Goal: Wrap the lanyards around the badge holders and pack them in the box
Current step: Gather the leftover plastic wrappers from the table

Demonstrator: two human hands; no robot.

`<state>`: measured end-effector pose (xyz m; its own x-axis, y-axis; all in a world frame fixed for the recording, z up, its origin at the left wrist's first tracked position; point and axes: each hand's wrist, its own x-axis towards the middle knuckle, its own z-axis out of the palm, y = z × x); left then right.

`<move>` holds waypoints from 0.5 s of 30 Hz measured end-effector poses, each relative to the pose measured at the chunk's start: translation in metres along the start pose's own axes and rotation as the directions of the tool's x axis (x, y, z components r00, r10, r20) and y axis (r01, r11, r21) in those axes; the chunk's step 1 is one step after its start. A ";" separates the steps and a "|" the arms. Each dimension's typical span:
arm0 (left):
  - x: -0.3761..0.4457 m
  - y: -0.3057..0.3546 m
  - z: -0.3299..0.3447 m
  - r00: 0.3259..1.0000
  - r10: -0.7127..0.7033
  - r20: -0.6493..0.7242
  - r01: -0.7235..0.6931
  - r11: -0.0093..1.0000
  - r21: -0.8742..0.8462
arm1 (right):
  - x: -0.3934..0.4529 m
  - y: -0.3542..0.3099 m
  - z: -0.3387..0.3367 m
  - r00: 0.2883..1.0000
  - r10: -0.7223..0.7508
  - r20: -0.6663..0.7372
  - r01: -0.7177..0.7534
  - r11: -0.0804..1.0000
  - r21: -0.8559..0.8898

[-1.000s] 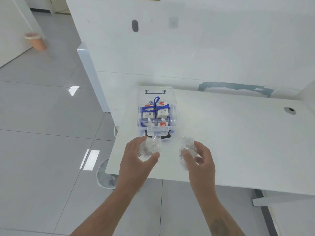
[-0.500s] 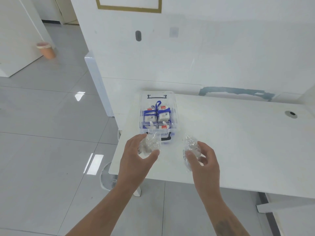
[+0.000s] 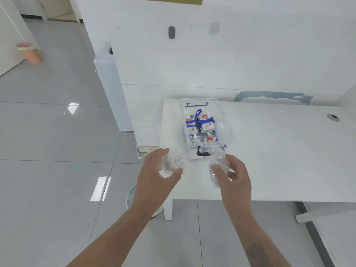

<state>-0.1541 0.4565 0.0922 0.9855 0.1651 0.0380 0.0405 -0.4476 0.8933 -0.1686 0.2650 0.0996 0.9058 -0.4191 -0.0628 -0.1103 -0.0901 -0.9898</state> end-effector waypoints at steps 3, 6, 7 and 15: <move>0.007 -0.024 -0.038 0.999 0.016 0.042 -0.016 1.000 -0.006 | -0.027 -0.001 0.044 1.000 0.007 -0.022 -0.007 1.000 -0.021; 0.015 -0.047 -0.070 0.995 0.028 0.094 -0.029 1.000 0.001 | -0.047 0.000 0.082 0.998 0.020 -0.067 -0.021 1.000 -0.015; 0.017 -0.051 -0.077 0.994 0.027 0.105 -0.027 1.000 0.001 | -0.051 0.000 0.088 0.997 0.016 -0.071 -0.018 1.000 -0.023; 0.018 -0.084 -0.131 0.990 -0.022 0.137 0.028 0.999 -0.039 | -0.081 -0.002 0.139 0.996 0.038 -0.082 -0.044 0.996 -0.080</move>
<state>-0.1615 0.6115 0.0767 0.9976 0.0535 -0.0435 0.0616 -0.4084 0.9107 -0.1844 0.4248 0.0889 0.8646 -0.4945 -0.0893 -0.1827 -0.1438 -0.9726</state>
